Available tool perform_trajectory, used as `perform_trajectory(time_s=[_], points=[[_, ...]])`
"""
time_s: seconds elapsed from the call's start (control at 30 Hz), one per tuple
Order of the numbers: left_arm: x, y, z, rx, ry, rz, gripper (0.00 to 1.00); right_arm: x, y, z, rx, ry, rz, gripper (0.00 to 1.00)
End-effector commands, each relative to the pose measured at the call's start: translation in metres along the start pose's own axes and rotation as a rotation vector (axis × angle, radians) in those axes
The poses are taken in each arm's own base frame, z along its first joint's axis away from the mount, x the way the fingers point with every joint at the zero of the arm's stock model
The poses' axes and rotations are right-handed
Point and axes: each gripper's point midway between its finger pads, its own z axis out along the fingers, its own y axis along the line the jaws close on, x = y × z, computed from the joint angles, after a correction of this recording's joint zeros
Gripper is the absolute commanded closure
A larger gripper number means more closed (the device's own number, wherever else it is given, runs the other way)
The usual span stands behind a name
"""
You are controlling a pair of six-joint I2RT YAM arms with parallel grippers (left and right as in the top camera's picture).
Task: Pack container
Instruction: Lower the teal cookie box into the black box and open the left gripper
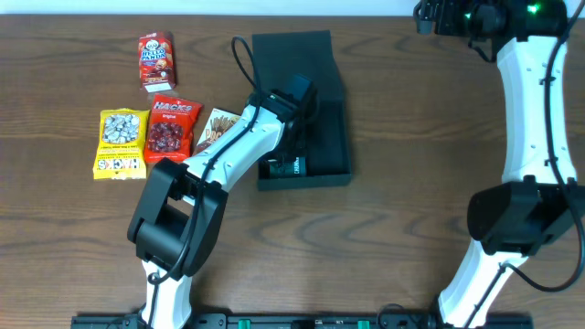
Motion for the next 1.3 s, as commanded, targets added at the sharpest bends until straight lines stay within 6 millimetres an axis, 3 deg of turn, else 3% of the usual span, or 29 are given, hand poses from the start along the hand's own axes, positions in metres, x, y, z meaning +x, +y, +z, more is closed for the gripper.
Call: perform_trajectory(time_s=[0.0, 0.1, 0.2, 0.33, 0.47, 0.77, 0.93, 1.13, 1.27], points=[[-0.017, -0.006, -0.02, 0.027, -0.056, 0.01, 0.94, 0.001, 0.005, 0.001, -0.006, 0.003, -0.014, 0.01], [-0.031, -0.022, -0.044, 0.074, -0.122, 0.04, 0.94, 0.001, 0.004, 0.001, -0.006, 0.004, -0.013, 0.01], [-0.032, -0.035, -0.049, 0.109, -0.143, 0.059, 0.94, 0.001, 0.005, 0.001, -0.006, 0.003, -0.014, 0.01], [-0.017, -0.055, -0.034, 0.164, -0.084, 0.119, 0.94, 0.001, 0.004, 0.001, -0.005, 0.002, -0.014, 0.01], [-0.01, -0.064, -0.016, 0.155, -0.063, 0.167, 0.94, -0.001, 0.004, 0.001, -0.006, -0.004, -0.015, 0.01], [0.003, -0.043, 0.028, 0.046, 0.032, 0.162, 0.94, -0.002, 0.005, 0.001, -0.007, -0.011, -0.017, 0.01], [-0.01, -0.029, 0.024, -0.046, -0.038, 0.159, 0.94, -0.002, 0.005, 0.001, -0.007, -0.011, -0.017, 0.01], [-0.009, -0.032, 0.023, -0.029, -0.034, 0.143, 0.94, -0.002, 0.005, 0.001, -0.007, -0.011, -0.017, 0.01], [-0.019, -0.035, 0.013, -0.026, -0.076, 0.119, 0.94, -0.003, 0.005, 0.001, -0.007, -0.012, -0.017, 0.01]])
